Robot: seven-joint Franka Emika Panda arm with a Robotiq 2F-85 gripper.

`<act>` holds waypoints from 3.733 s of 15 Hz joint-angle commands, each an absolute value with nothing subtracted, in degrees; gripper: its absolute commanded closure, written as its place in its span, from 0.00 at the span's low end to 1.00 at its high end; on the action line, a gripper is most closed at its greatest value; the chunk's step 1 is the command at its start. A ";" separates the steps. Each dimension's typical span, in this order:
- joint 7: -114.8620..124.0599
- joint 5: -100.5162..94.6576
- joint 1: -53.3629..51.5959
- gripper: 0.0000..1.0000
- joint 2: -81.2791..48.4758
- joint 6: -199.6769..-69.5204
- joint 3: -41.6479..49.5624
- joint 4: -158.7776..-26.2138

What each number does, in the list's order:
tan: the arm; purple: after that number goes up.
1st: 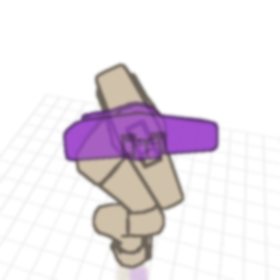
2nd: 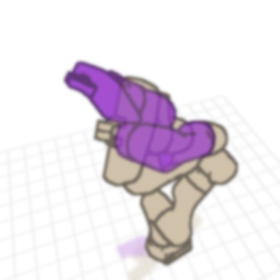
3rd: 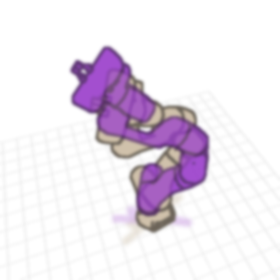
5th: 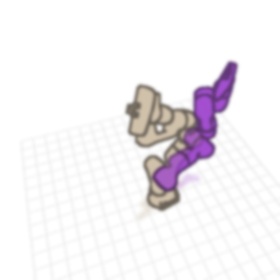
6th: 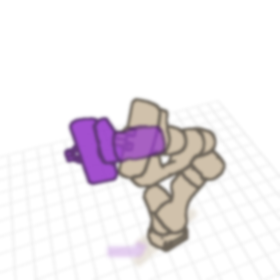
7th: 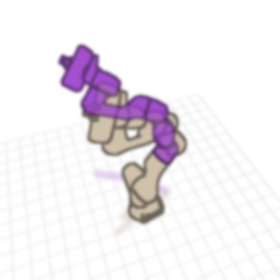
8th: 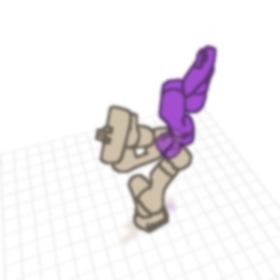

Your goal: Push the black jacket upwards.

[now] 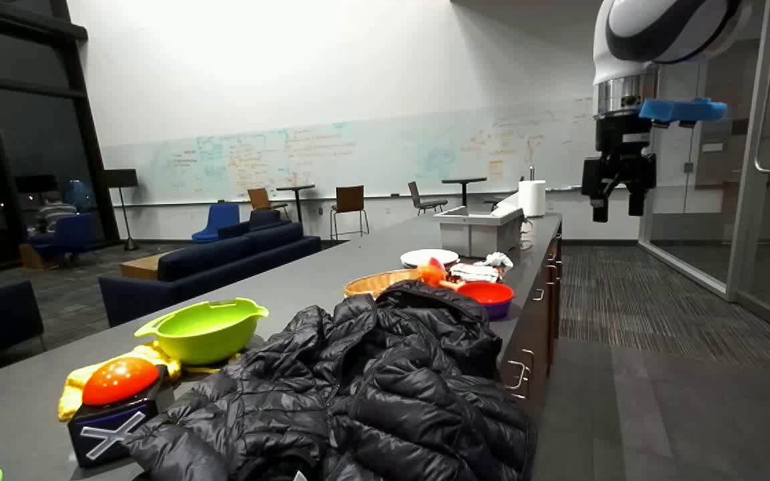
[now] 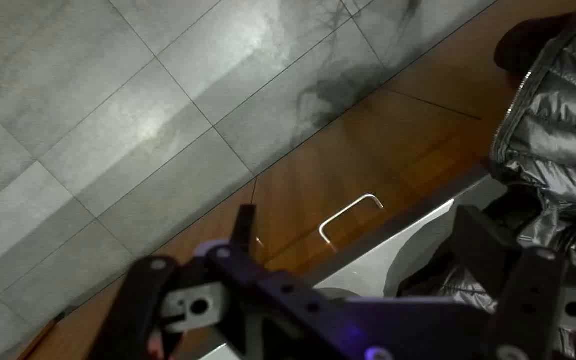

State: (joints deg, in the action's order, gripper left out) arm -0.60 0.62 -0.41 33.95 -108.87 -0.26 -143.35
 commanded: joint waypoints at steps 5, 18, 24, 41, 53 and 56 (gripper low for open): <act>-0.57 0.60 -0.45 0.00 33.92 -108.74 -0.23 -143.24; -1.52 -1.53 -0.23 0.00 33.47 -111.26 -0.52 -143.41; -3.96 -3.55 -1.02 0.00 38.60 -122.29 -0.54 -152.15; -15.12 23.42 -8.22 0.00 33.26 -123.29 8.87 -160.32; -19.63 30.82 -9.74 0.00 28.60 -124.17 10.06 -160.21; -24.51 37.06 -10.39 0.00 25.87 -123.75 10.08 -160.24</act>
